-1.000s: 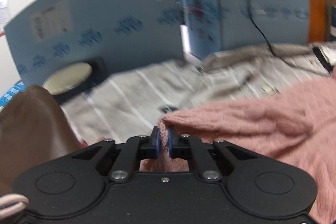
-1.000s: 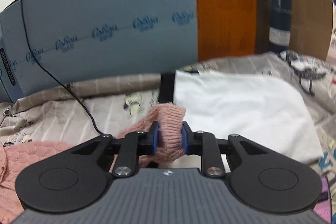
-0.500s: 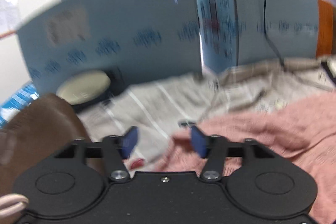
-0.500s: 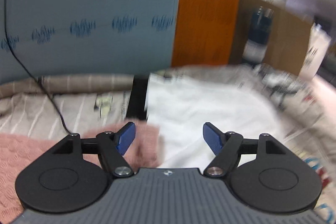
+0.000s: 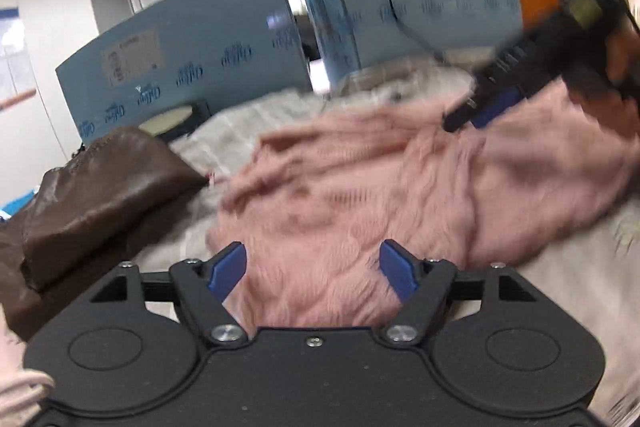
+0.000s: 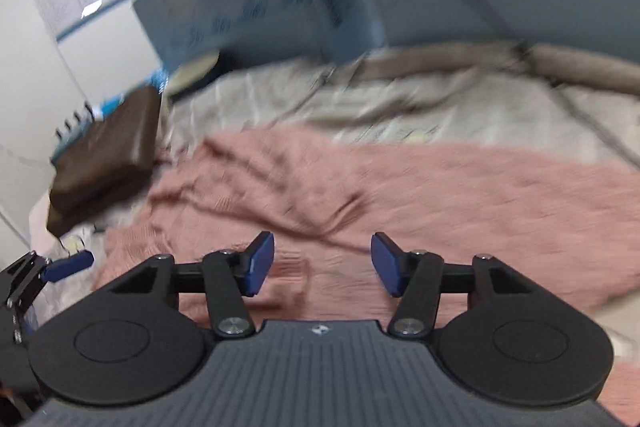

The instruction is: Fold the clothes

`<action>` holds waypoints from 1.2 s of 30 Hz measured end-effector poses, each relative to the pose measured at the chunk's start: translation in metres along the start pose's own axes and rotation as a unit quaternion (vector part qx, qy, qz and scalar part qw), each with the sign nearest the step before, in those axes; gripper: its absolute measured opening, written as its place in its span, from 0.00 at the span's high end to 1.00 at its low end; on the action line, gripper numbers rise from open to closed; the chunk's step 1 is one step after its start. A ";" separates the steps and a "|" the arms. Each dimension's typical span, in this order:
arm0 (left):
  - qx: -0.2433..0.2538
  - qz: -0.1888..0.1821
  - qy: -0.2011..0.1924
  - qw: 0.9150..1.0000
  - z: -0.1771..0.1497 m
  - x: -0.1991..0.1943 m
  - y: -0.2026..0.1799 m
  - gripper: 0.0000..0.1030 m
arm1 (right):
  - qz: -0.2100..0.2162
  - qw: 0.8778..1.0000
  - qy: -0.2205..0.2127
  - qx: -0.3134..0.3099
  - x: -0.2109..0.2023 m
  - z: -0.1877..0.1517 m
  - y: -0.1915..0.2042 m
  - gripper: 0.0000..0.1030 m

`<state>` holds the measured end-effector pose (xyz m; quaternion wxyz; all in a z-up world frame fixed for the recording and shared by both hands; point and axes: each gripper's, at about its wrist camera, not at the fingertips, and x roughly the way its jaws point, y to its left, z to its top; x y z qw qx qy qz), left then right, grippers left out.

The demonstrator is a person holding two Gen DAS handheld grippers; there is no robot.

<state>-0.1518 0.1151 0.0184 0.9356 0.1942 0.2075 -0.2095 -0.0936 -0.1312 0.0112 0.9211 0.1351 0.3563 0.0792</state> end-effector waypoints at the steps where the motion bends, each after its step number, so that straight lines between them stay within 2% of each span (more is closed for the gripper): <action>1: 0.000 0.001 -0.004 1.000 -0.003 -0.001 0.000 0.29 | -0.003 1.000 0.002 -0.004 0.005 -0.004 0.005 0.64; 3: -0.005 -0.004 -0.004 1.000 -0.002 0.000 0.004 0.29 | -0.003 1.000 -0.003 -0.015 0.009 -0.011 0.014 0.78; 4: -0.004 -0.006 -0.007 1.000 -0.002 0.000 0.004 0.29 | 0.004 1.000 -0.006 -0.021 0.006 -0.013 0.018 0.93; 7: -0.004 -0.009 -0.028 1.000 0.000 -0.003 0.010 0.28 | -0.003 0.999 -0.034 -0.010 -0.014 -0.011 0.019 0.97; 9: -0.019 0.008 -0.058 0.998 0.007 -0.006 0.019 0.28 | -0.012 0.999 -0.051 -0.003 -0.028 -0.008 0.020 0.97; 11: -0.033 0.026 -0.086 0.995 0.016 -0.009 0.027 0.28 | -0.033 0.998 -0.058 -0.017 -0.036 -0.007 0.024 0.97; 13: -0.036 0.013 -0.099 0.994 0.024 -0.008 0.029 0.28 | -0.047 0.997 -0.051 -0.034 -0.037 -0.010 0.028 0.96; 15: -0.033 -0.005 -0.113 0.993 0.032 -0.007 0.022 0.28 | -0.060 0.997 -0.037 -0.046 -0.029 -0.016 0.030 0.93; 16: -0.034 -0.016 -0.118 0.992 0.036 -0.006 0.017 0.28 | -0.073 0.995 -0.031 -0.053 -0.023 -0.020 0.031 0.87; 17: -0.027 -0.028 -0.119 0.992 0.038 -0.003 0.009 0.28 | -0.089 0.994 -0.026 -0.061 -0.017 -0.025 0.032 0.75; 18: -0.018 -0.040 -0.119 0.992 0.041 0.001 0.000 0.28 | -0.103 0.992 -0.022 -0.065 -0.011 -0.028 0.032 0.69; 19: 0.001 -0.042 -0.111 0.993 0.042 0.006 -0.010 0.28 | -0.111 0.991 -0.024 -0.067 -0.008 -0.032 0.031 0.62; 22: 0.057 -0.048 -0.049 0.996 0.038 0.032 -0.030 0.28 | -0.102 0.993 -0.046 -0.046 -0.020 -0.037 0.020 0.59; 24: 0.060 -0.056 -0.025 0.996 0.036 0.040 -0.031 0.28 | -0.092 0.992 -0.075 -0.036 -0.042 -0.042 0.012 0.54; 25: 0.061 -0.060 -0.013 0.996 0.034 0.043 -0.031 0.28 | -0.090 0.991 -0.094 -0.039 -0.055 -0.046 0.008 0.42; 26: 0.053 -0.064 -0.014 0.996 0.035 0.043 -0.029 0.28 | -0.096 0.988 -0.112 -0.044 -0.068 -0.052 0.003 0.26; 27: 0.043 -0.068 -0.015 0.997 0.035 0.043 -0.025 0.28 | -0.105 0.984 -0.131 -0.051 -0.080 -0.058 -0.001 0.22; 30: 0.010 -0.067 -0.040 0.997 0.034 0.031 -0.013 0.27 | -0.139 0.977 -0.158 -0.047 -0.116 -0.078 -0.017 0.20; 31: 0.001 -0.076 -0.056 0.996 0.033 0.024 -0.008 0.23 | -0.149 0.976 -0.158 -0.036 -0.128 -0.084 -0.023 0.19; 32: -0.007 -0.085 -0.071 0.994 0.033 0.017 -0.003 0.13 | -0.158 0.975 -0.156 -0.019 -0.140 -0.091 -0.030 0.19; 34: -0.001 -0.105 -0.100 0.989 0.026 0.000 0.002 0.00 | -0.175 0.973 -0.149 0.030 -0.165 -0.103 -0.048 0.19; 36: 0.027 -0.118 -0.111 0.987 0.018 -0.013 0.003 0.00 | -0.189 0.967 -0.144 0.089 -0.188 -0.117 -0.066 0.19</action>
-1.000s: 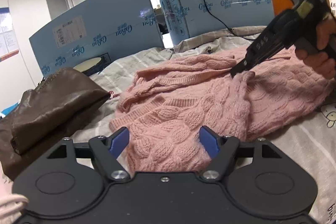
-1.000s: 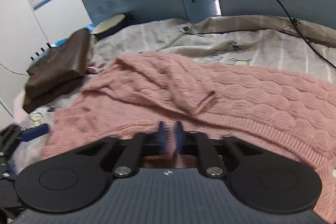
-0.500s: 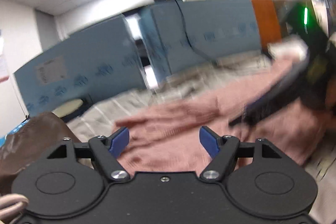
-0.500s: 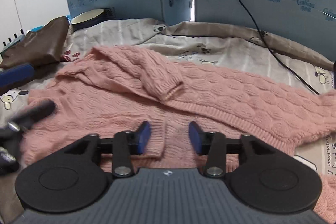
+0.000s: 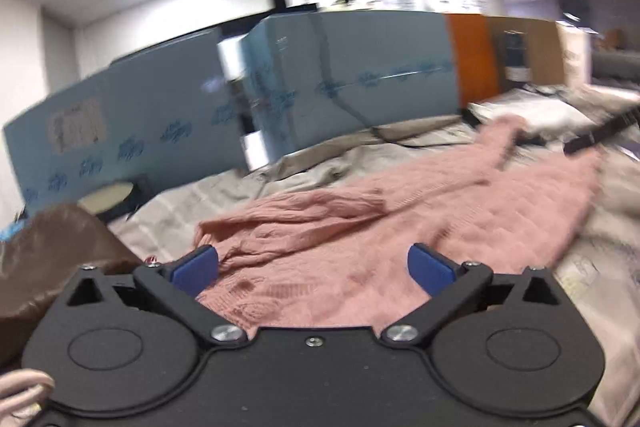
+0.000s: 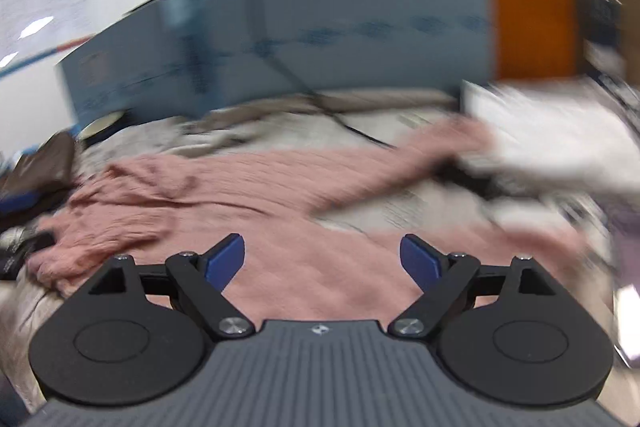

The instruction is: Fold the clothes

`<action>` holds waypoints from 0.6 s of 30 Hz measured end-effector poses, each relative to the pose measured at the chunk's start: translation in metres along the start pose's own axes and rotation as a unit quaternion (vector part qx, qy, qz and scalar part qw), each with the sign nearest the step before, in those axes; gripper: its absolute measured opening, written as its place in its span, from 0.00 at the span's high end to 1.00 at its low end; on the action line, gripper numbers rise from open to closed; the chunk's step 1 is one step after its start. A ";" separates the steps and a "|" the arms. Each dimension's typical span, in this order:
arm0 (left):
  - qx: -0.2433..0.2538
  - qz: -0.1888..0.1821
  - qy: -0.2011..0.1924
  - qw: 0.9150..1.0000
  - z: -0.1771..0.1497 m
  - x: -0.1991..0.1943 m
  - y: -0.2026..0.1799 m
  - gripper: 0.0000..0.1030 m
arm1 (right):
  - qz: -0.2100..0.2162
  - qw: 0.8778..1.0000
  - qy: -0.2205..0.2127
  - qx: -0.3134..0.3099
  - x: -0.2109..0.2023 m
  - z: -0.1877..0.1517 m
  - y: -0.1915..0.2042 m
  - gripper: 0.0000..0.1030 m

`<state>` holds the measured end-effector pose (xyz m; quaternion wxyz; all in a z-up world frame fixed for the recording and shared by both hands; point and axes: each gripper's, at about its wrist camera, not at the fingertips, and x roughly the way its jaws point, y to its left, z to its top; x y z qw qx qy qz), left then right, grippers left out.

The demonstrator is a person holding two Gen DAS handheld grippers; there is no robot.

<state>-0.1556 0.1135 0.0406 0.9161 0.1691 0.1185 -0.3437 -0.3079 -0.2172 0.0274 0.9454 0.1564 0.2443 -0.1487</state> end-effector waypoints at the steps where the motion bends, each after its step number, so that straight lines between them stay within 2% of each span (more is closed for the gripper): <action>1: 0.017 -0.005 0.004 1.000 -0.002 -0.005 -0.002 0.00 | -0.011 1.000 0.007 0.028 -0.007 -0.003 -0.014 0.19; 3: 0.038 -0.009 0.022 0.999 -0.005 -0.011 -0.005 0.00 | -0.035 0.996 0.019 0.078 -0.015 -0.009 -0.038 0.19; 6: 0.063 -0.033 0.052 0.996 -0.010 -0.018 -0.008 0.00 | -0.051 0.990 0.030 0.127 -0.019 -0.017 -0.060 0.19; 11: 0.121 -0.010 0.114 0.986 -0.023 -0.007 -0.014 0.00 | -0.028 0.987 0.034 0.157 -0.003 -0.017 -0.068 0.18; 13: 0.142 -0.001 0.111 0.984 -0.025 -0.003 -0.015 0.00 | -0.015 0.987 0.033 0.159 0.005 -0.013 -0.065 0.19; 16: 0.145 0.011 0.106 0.984 -0.024 0.010 -0.013 0.00 | 0.008 0.985 0.027 0.168 0.020 -0.009 -0.060 0.27; 18: 0.141 -0.002 0.095 0.985 -0.025 0.017 -0.009 0.05 | 0.006 0.984 0.021 0.176 0.024 -0.008 -0.059 0.41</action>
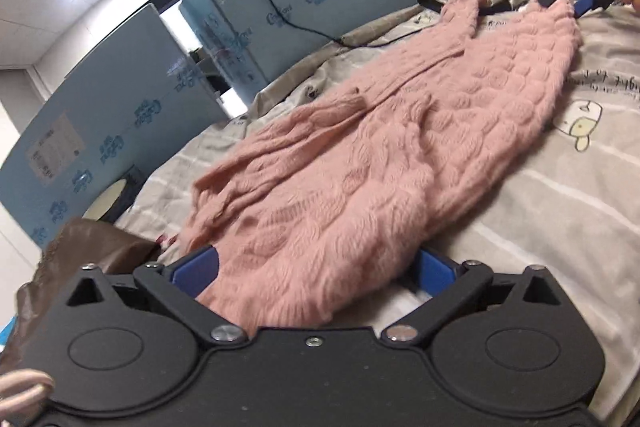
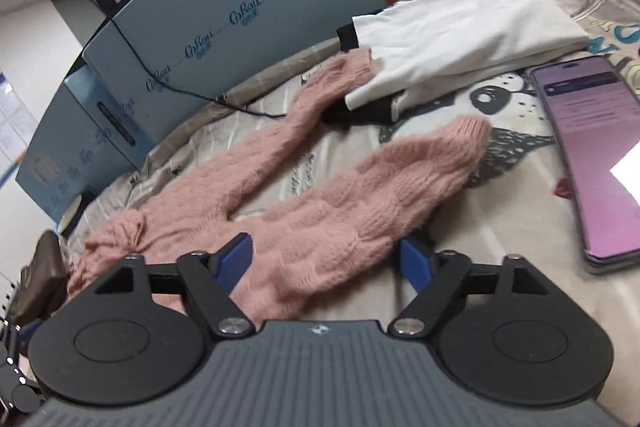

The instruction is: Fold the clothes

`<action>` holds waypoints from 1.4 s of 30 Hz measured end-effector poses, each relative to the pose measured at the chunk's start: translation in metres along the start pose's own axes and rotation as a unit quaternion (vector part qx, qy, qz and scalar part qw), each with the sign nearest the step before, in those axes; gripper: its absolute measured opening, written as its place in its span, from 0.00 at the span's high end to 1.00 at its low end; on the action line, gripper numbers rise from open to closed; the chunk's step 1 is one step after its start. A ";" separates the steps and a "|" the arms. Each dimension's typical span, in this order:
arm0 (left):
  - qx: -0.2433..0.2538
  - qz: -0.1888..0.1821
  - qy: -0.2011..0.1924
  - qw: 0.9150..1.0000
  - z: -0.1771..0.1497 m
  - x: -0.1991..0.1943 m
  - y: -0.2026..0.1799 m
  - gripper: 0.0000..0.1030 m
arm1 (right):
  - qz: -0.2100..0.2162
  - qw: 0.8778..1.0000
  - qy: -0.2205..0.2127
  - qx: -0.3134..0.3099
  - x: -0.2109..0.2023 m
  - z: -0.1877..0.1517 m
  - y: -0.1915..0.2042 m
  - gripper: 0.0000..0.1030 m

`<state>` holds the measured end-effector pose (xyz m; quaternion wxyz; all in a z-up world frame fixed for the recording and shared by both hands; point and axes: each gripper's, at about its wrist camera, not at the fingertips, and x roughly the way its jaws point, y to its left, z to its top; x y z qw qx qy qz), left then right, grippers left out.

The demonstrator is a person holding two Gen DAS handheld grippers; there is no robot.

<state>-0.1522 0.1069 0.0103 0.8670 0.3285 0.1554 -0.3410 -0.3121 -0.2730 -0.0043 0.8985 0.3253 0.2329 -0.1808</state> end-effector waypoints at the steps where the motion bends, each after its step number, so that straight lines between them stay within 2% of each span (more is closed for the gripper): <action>1: -0.001 -0.008 -0.008 1.000 0.000 0.002 0.002 0.36 | 0.000 1.000 0.000 0.005 0.001 0.001 -0.001 0.56; 2: -0.012 -0.009 -0.011 1.000 0.001 0.003 0.006 0.65 | -0.002 1.000 0.001 0.009 0.001 0.003 -0.002 0.71; 5: -0.045 -0.009 -0.028 0.999 0.006 0.005 0.017 0.79 | -0.017 0.999 -0.028 -0.010 -0.002 0.022 0.001 0.86; 7: -0.061 -0.007 -0.050 0.997 0.013 0.005 0.026 0.81 | -0.022 0.998 -0.053 -0.024 -0.004 0.039 0.007 0.89; 13: -0.079 0.004 -0.093 0.993 0.046 0.027 0.062 0.81 | -0.016 0.997 -0.067 -0.019 0.022 0.089 0.031 0.94; 19: -0.112 -0.025 -0.043 0.992 0.064 0.081 0.094 0.80 | -0.063 0.998 -0.016 0.012 0.076 0.130 0.045 0.94; 23: -0.149 -0.040 0.001 0.988 0.066 0.116 0.108 0.76 | -0.092 0.996 0.006 0.018 0.099 0.142 0.048 0.91; 24: -0.156 -0.037 0.006 0.987 0.065 0.123 0.110 0.72 | -0.094 0.995 0.009 0.024 0.102 0.146 0.047 0.89; 25: -0.164 -0.035 0.010 0.986 0.065 0.127 0.111 0.64 | -0.095 0.995 0.010 0.031 0.105 0.150 0.045 0.81; 26: -0.172 -0.032 0.014 0.985 0.064 0.131 0.112 0.58 | -0.097 0.995 0.011 0.034 0.107 0.153 0.045 0.66; 27: -0.178 -0.022 0.012 0.984 0.065 0.132 0.113 0.47 | -0.101 0.994 0.011 0.035 0.107 0.156 0.044 0.59; 28: -0.185 -0.012 0.009 0.983 0.066 0.132 0.114 0.37 | -0.100 0.994 0.004 0.035 0.104 0.157 0.043 0.46; 29: -0.194 -0.006 -0.004 0.981 0.068 0.129 0.116 0.32 | -0.099 0.995 -0.006 0.035 0.100 0.158 0.042 0.43; 31: -0.217 0.001 -0.033 0.976 0.074 0.122 0.117 0.26 | -0.097 0.994 -0.030 0.033 0.089 0.158 0.040 0.43; 33: -0.236 0.004 -0.049 0.970 0.081 0.118 0.112 0.24 | -0.095 0.994 -0.045 0.032 0.078 0.155 0.036 0.39; 35: -0.225 -0.013 -0.054 0.973 0.087 0.118 0.098 0.24 | -0.096 0.993 -0.056 0.033 0.068 0.151 0.031 0.37; 38: -0.193 -0.019 -0.023 0.981 0.089 0.135 0.075 0.21 | -0.107 0.993 -0.053 0.026 0.068 0.142 0.020 0.37; 39: -0.188 -0.004 -0.002 0.982 0.088 0.147 0.071 0.21 | -0.112 0.992 -0.045 0.027 0.072 0.141 0.015 0.38; 40: -0.183 0.012 0.019 0.983 0.086 0.158 0.067 0.20 | -0.112 0.993 -0.037 0.030 0.078 0.140 0.012 0.42; 42: -0.195 0.023 0.020 0.980 0.086 0.161 0.065 0.20 | -0.102 0.994 -0.022 0.037 0.090 0.139 0.005 0.46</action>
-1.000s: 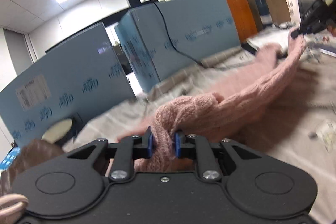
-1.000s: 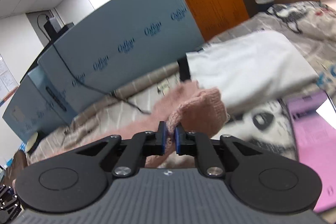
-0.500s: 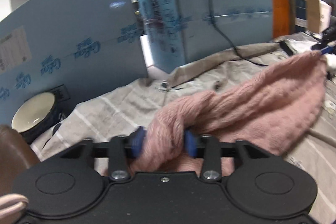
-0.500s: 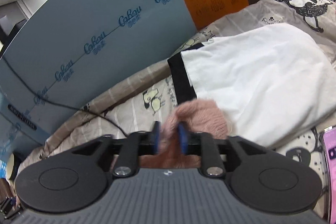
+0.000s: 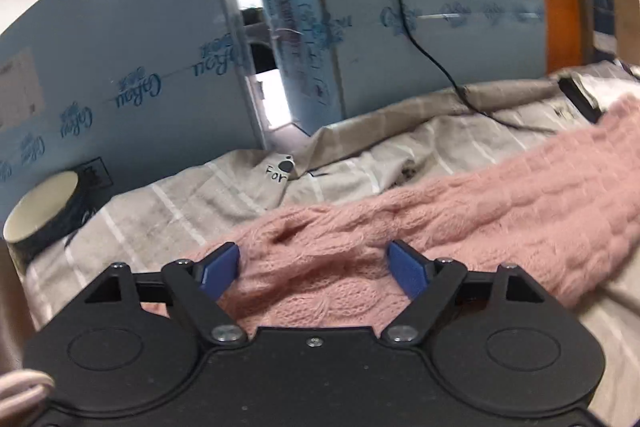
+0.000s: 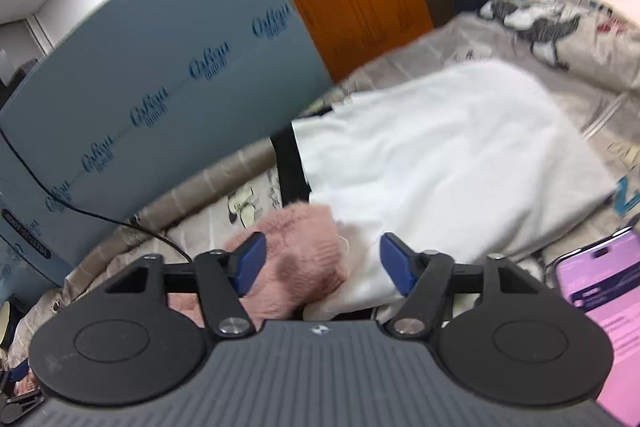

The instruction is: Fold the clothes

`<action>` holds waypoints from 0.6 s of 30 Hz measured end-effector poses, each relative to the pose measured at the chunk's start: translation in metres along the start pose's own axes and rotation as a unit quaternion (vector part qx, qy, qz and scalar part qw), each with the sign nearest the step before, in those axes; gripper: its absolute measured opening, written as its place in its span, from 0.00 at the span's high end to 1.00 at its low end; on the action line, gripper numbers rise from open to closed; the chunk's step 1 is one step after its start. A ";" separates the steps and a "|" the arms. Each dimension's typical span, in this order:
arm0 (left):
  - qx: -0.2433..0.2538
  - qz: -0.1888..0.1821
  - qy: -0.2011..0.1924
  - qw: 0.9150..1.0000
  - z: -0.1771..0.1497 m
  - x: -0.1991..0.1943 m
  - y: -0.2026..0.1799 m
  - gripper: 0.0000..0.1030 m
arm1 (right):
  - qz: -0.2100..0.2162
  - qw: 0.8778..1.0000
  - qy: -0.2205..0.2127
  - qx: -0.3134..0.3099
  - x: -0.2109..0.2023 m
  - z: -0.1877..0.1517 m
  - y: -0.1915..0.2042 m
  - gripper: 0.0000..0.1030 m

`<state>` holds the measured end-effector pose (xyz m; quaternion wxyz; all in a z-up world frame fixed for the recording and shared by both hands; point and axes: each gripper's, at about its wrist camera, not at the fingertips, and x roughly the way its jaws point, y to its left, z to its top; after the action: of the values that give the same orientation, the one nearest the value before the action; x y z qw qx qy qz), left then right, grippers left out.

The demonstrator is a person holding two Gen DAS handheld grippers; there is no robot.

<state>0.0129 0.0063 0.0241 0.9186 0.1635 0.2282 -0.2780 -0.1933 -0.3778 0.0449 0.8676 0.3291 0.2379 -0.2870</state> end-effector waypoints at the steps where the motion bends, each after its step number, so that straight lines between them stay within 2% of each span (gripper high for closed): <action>1: -0.006 0.003 -0.001 1.000 0.001 -0.001 0.000 0.20 | 0.006 1.000 0.007 0.001 0.006 -0.002 0.000 0.49; 3: -0.007 0.008 -0.008 1.000 0.001 -0.007 0.000 0.20 | 0.016 1.000 0.010 0.001 0.015 -0.005 0.003 0.57; 7: -0.027 0.007 -0.034 0.999 0.000 -0.027 0.006 0.19 | 0.019 1.000 0.004 -0.015 0.023 -0.013 0.015 0.80; 8: -0.035 0.007 -0.042 0.998 0.000 -0.032 0.008 0.19 | 0.023 1.000 -0.004 -0.019 0.021 -0.014 0.017 0.83; 10: -0.059 0.011 -0.053 0.997 -0.003 -0.041 0.015 0.18 | 0.034 0.999 -0.027 -0.029 0.010 -0.014 0.023 0.84; 14: -0.105 0.011 -0.066 0.992 -0.012 -0.055 0.025 0.18 | 0.017 0.996 -0.080 -0.038 -0.016 -0.012 0.033 0.85; 18: -0.104 0.013 -0.058 0.993 -0.023 -0.057 0.022 0.18 | 0.030 0.994 -0.089 -0.057 -0.028 -0.015 0.054 0.85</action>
<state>-0.0246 0.0584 0.0373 0.9458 0.0537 0.2001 -0.2502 -0.1813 -0.3244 0.0752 0.9109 0.2591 0.1660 -0.2750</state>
